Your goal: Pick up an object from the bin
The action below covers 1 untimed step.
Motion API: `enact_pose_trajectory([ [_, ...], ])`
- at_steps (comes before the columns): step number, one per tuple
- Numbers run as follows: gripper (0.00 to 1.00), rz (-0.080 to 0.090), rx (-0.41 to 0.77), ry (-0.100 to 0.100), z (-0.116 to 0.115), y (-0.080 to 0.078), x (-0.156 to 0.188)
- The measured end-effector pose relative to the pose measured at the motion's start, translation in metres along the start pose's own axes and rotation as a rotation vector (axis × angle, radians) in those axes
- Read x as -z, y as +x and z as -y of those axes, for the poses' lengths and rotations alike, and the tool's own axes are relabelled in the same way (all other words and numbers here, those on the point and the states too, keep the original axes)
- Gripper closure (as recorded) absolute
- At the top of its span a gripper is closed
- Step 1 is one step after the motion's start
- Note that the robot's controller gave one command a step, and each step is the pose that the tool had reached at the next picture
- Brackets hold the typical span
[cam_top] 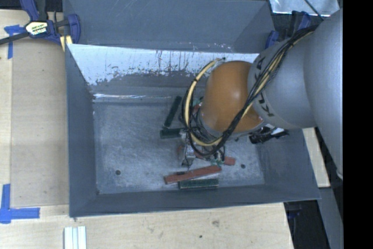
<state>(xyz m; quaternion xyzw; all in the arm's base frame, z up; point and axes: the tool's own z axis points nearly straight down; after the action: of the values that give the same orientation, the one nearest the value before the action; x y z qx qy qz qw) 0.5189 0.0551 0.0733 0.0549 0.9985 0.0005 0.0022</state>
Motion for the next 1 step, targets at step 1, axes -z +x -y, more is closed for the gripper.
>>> enact_pose_trajectory([
  [1,1.00,0.000,-0.001,0.000,0.0000,0.0000,0.0000],
])
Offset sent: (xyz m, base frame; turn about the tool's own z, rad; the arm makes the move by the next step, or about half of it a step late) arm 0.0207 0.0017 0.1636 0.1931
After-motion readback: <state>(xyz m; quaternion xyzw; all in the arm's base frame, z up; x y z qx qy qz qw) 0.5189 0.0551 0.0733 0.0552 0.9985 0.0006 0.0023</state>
